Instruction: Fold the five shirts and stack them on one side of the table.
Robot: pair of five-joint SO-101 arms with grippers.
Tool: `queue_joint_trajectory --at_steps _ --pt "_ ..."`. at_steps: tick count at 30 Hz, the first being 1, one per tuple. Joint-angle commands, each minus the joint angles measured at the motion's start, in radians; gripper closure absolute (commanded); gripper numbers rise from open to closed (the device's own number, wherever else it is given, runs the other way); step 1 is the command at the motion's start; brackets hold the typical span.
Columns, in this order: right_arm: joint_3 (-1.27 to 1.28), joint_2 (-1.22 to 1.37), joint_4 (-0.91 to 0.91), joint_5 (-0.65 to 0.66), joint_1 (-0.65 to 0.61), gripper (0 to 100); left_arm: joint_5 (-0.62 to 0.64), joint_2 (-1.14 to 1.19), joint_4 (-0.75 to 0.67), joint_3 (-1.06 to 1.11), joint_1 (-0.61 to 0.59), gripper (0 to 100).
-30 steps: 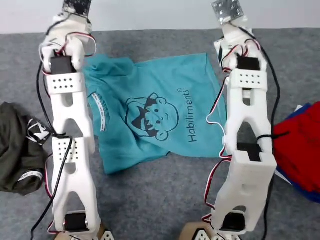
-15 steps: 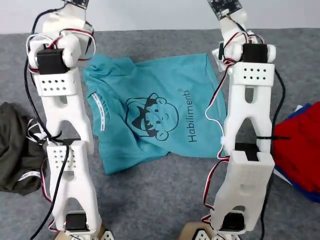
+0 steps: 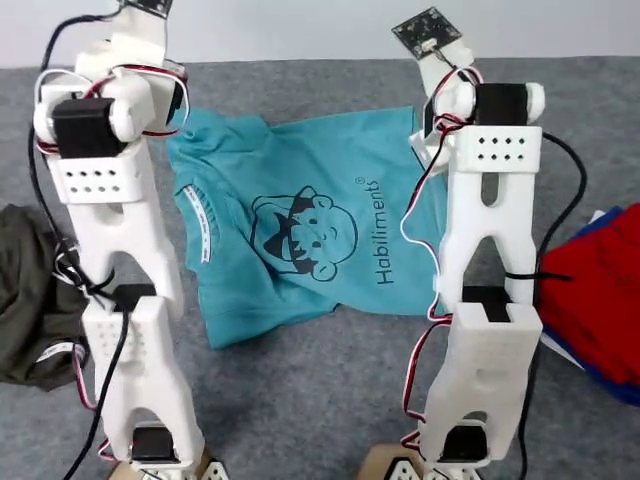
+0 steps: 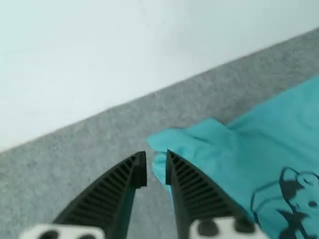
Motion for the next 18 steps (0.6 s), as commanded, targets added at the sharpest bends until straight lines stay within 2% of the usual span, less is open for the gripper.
queue_joint_trajectory --at_steps 1,9,14,16,18 --pt "0.069 -0.117 0.042 0.006 -0.008 84.3 0.011 -0.178 0.023 0.202 -0.002 92" --pt "0.462 -0.248 0.031 0.003 -0.010 84.5 -0.074 -0.539 0.021 0.773 -0.011 92" --pt "0.539 -0.188 -0.058 0.003 -0.059 84.6 -0.089 -0.706 0.018 1.070 -0.037 92" --pt "0.539 -0.145 -0.085 0.003 -0.085 88.2 -0.089 -0.738 0.017 1.152 -0.072 92" --pt "0.539 -0.097 -0.108 0.003 -0.113 96.7 -0.089 -0.747 0.017 1.210 -0.133 92"
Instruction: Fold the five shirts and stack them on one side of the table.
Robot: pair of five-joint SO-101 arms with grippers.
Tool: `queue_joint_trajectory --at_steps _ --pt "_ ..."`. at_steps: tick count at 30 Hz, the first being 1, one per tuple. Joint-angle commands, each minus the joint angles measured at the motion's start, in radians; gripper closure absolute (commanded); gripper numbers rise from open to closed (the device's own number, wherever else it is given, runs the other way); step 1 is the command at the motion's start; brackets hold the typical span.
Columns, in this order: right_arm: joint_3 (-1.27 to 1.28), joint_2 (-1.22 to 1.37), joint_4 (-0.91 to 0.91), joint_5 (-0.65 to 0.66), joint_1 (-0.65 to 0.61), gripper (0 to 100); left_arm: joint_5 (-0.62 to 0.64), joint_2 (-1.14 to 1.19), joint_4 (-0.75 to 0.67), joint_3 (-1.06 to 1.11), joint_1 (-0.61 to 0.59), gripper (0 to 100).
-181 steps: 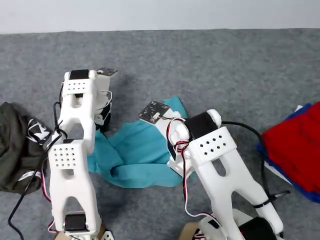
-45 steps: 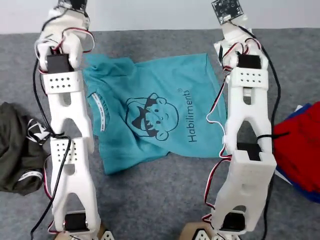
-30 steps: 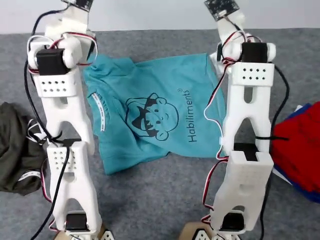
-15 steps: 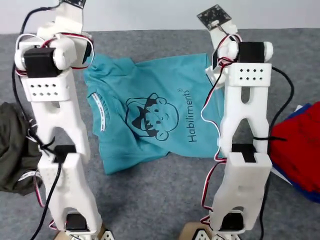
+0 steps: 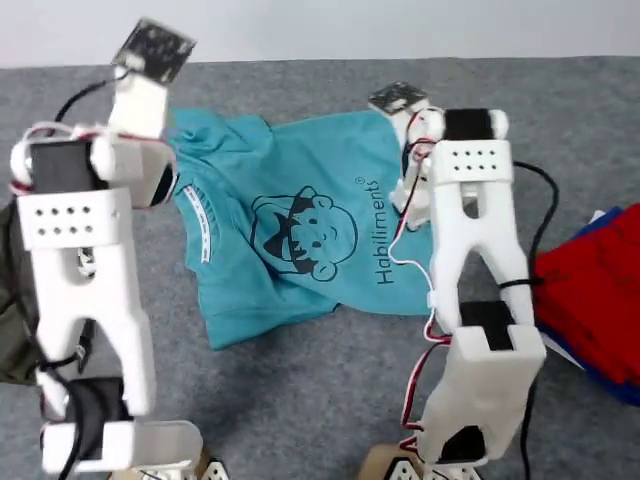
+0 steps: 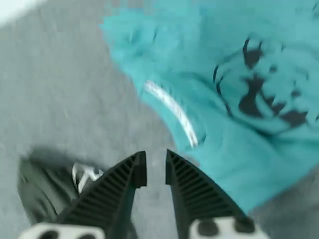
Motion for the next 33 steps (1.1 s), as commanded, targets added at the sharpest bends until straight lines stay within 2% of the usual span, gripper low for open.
queue_joint_trajectory --at_steps 1,3,7,16,26,33 --pt "0.000 0.053 -0.045 0.003 -0.047 99.8 -0.008 -0.061 0.017 0.094 -0.092 92" --pt "0.000 0.107 -0.062 0.003 -0.058 97.4 -0.011 -0.060 0.017 0.133 -0.144 92" --pt "-0.002 0.211 -0.148 0.009 -0.062 98.8 -0.011 -0.061 -0.002 0.191 -0.193 92" --pt "-0.097 0.338 -0.430 0.012 -0.059 98.8 -0.011 -0.061 -0.032 0.219 -0.201 92" --pt "-0.535 0.608 -0.539 0.012 0.004 98.8 -0.009 -0.060 -0.038 0.220 -0.201 92" --pt "-0.899 0.759 -0.458 0.012 0.015 98.8 -0.008 -0.060 -0.040 0.220 -0.199 92"
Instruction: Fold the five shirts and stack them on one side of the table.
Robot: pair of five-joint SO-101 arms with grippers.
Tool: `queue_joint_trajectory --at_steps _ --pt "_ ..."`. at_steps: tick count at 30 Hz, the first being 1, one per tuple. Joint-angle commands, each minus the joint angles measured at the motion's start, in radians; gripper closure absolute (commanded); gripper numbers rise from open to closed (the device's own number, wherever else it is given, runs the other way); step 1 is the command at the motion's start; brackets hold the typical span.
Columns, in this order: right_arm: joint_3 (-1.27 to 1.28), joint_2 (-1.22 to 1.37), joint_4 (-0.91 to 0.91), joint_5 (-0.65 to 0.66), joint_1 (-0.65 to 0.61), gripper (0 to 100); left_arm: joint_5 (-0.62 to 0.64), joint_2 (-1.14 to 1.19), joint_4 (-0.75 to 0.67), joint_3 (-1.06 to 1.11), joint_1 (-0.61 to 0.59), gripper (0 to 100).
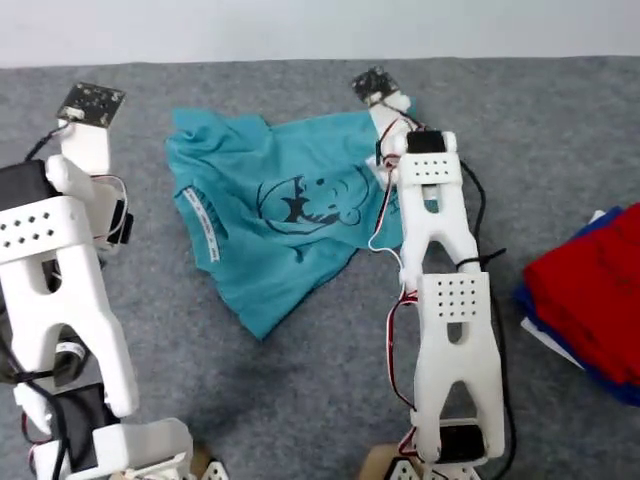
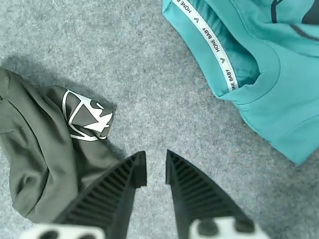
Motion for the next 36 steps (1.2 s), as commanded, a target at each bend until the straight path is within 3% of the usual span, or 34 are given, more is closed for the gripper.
queue_joint_trajectory --at_steps 1,8,12,15,22,28,34,36 --pt "-0.219 0.015 0.062 0.015 0.008 98.8 -0.008 -0.046 -0.018 -0.002 -0.002 92" --pt "-0.473 0.022 0.340 0.015 -0.028 94.4 -0.006 -0.048 -0.017 -0.002 0.002 92" --pt "-0.471 -0.025 0.501 0.011 -0.039 83.3 -0.006 -0.048 -0.012 -0.002 0.002 92" --pt "-0.463 -0.064 0.607 0.014 -0.042 84.0 -0.006 -0.048 -0.012 -0.002 0.002 92" --pt "-0.276 -0.154 0.610 0.012 -0.042 96.0 -0.006 -0.046 -0.012 -0.002 0.003 92" --pt "0.046 -0.289 0.607 0.012 0.012 95.8 -0.006 -0.046 -0.012 -0.002 0.003 92" --pt "0.229 -0.390 0.607 0.021 0.133 77.5 -0.011 -0.044 -0.035 0.041 0.003 92" --pt "0.247 -0.403 0.607 0.057 0.168 75.8 -0.011 -0.046 -0.057 0.070 0.003 92"
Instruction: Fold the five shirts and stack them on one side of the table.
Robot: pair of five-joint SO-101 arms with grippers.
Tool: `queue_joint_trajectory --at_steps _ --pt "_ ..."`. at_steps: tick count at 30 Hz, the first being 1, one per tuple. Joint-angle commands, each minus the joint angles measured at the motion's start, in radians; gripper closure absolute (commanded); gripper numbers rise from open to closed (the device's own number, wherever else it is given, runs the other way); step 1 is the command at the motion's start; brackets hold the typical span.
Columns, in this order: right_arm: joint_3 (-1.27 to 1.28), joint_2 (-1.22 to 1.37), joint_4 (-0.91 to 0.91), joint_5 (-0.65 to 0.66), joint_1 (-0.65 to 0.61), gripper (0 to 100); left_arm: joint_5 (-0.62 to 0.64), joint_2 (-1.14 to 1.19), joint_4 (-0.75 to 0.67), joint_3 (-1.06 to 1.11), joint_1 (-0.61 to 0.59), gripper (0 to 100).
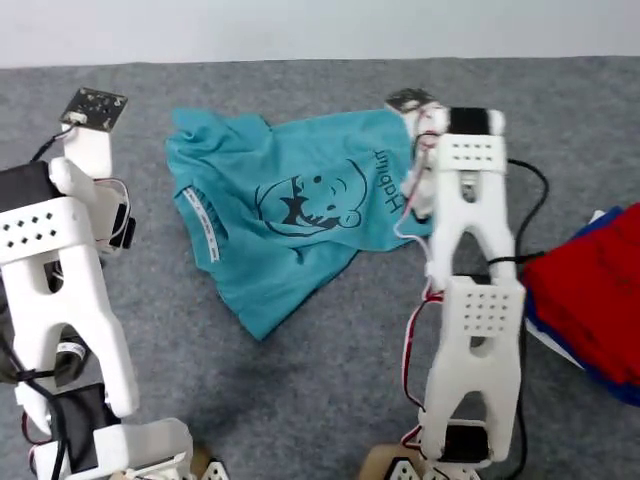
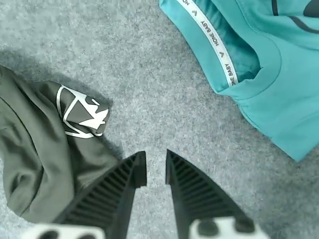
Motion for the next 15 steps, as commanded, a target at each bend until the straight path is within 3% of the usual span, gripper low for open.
queue_joint_trajectory --at_steps 1,9,15 --pt "0.017 -0.102 0.041 0.057 0.065 75.9 -0.011 -0.046 -0.041 0.027 0.003 92" --pt "0.097 -0.101 0.039 0.092 0.082 76.0 -0.011 -0.046 -0.051 0.035 0.003 92" --pt "0.120 -0.015 -0.064 0.094 0.067 78.0 -0.011 -0.046 -0.054 0.036 0.012 92"
